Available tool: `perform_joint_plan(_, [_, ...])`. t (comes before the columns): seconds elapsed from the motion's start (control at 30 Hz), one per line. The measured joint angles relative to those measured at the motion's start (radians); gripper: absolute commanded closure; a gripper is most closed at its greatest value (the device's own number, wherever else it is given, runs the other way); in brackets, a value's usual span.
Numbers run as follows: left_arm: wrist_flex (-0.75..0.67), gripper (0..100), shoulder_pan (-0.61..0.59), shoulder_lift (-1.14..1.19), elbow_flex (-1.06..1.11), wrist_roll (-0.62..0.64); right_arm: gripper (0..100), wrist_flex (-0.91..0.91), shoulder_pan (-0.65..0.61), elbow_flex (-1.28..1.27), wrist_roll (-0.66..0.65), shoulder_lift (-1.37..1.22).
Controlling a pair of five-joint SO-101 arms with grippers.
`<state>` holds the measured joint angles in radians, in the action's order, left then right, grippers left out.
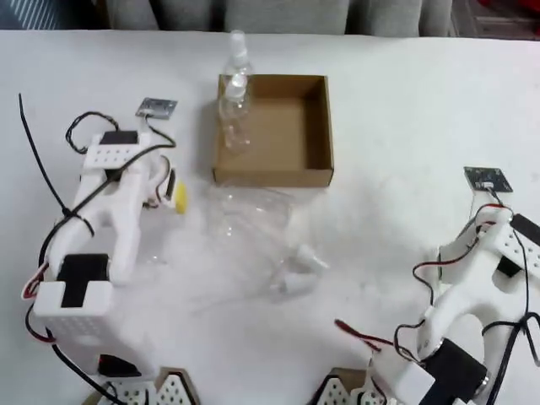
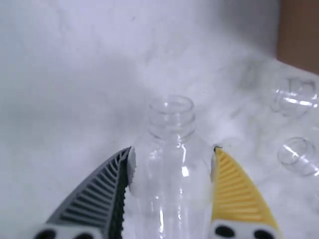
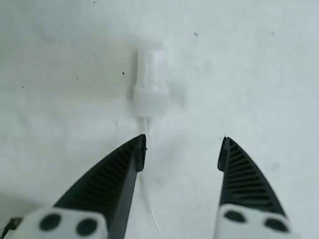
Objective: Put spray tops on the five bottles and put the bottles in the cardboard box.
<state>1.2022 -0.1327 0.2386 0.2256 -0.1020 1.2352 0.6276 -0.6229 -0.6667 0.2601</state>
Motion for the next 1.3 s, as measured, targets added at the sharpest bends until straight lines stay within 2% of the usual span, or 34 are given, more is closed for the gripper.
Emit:
perform_joint_plan(0.2, [0.0, 98, 0.0, 0.0, 0.0, 0.0, 72.4, -0.011, -0.011, -0.008, -0.002, 0.0])
perform_joint_plan(0.4, [0.0, 98, 0.0, 0.0, 0.0, 0.0, 77.7, -0.098, -0.077, -0.098, -0.029, 0.0])
perform_joint_plan(0.57, [0.0, 98, 0.0, 0.0, 0.0, 0.0, 78.4, -0.157, -0.109, -0.117, 0.018, 0.0])
perform_joint_plan(0.8, [0.0, 98, 0.0, 0.0, 0.0, 0.0, 80.0, -0.187, -0.106, -0.118, 0.025, -0.002])
perform_joint_plan(1.03, [0.0, 98, 0.0, 0.0, 0.0, 0.0, 81.2, -0.258, -0.106, -0.118, 0.028, -0.121])
perform_joint_plan(1.13, [0.0, 98, 0.0, 0.0, 0.0, 0.0, 85.1, -0.265, -0.106, -0.118, 0.029, -0.138])
perform_joint_plan(1.3, [0.0, 98, 0.0, 0.0, 0.0, 0.0, 98.1, -0.265, -0.106, -0.117, 0.029, -0.144])
